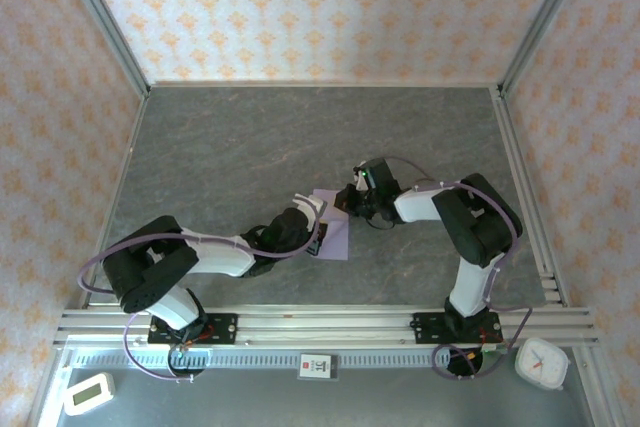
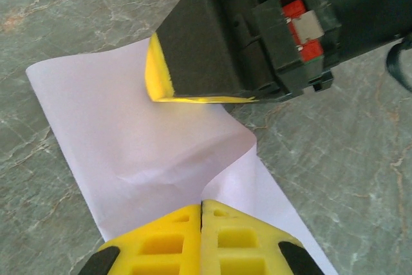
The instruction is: Fold a paper plane with a square sheet of paper (pick it up from the middle)
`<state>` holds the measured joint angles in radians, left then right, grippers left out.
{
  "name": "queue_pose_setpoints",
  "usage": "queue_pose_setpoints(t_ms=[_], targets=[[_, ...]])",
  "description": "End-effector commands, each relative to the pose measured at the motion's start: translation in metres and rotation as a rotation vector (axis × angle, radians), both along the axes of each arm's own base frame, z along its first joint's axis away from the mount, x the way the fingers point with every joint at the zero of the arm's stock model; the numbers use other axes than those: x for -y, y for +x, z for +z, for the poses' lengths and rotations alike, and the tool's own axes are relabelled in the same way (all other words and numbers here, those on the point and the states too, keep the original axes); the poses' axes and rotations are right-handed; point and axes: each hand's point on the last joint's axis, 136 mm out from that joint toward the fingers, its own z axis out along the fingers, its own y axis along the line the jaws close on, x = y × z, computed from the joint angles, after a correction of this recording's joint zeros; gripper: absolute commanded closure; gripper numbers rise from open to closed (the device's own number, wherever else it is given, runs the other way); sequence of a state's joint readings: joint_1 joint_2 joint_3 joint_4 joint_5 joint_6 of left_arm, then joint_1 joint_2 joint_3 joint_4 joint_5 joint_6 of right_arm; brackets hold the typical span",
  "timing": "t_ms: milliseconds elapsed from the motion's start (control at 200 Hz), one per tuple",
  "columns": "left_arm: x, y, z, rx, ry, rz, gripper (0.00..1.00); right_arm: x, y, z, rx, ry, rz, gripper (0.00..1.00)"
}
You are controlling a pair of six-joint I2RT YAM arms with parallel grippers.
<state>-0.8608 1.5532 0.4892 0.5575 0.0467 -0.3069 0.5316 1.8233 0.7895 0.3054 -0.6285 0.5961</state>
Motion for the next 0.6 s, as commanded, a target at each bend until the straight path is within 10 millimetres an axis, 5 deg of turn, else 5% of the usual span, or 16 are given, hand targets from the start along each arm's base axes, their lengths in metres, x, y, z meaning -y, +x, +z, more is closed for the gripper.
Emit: queue_pose_setpoints(t_ms=[0, 596], targets=[[-0.002, 0.009, -0.003, 0.017, 0.041, 0.012, 1.00, 0.013, -0.014, -0.032, -0.060, -0.079, -0.002, 1.00], [-0.012, 0.020, -0.017, 0.016, 0.085, 0.047, 1.00, 0.016, -0.017, -0.038, -0.073, -0.086, -0.009, 1.00]])
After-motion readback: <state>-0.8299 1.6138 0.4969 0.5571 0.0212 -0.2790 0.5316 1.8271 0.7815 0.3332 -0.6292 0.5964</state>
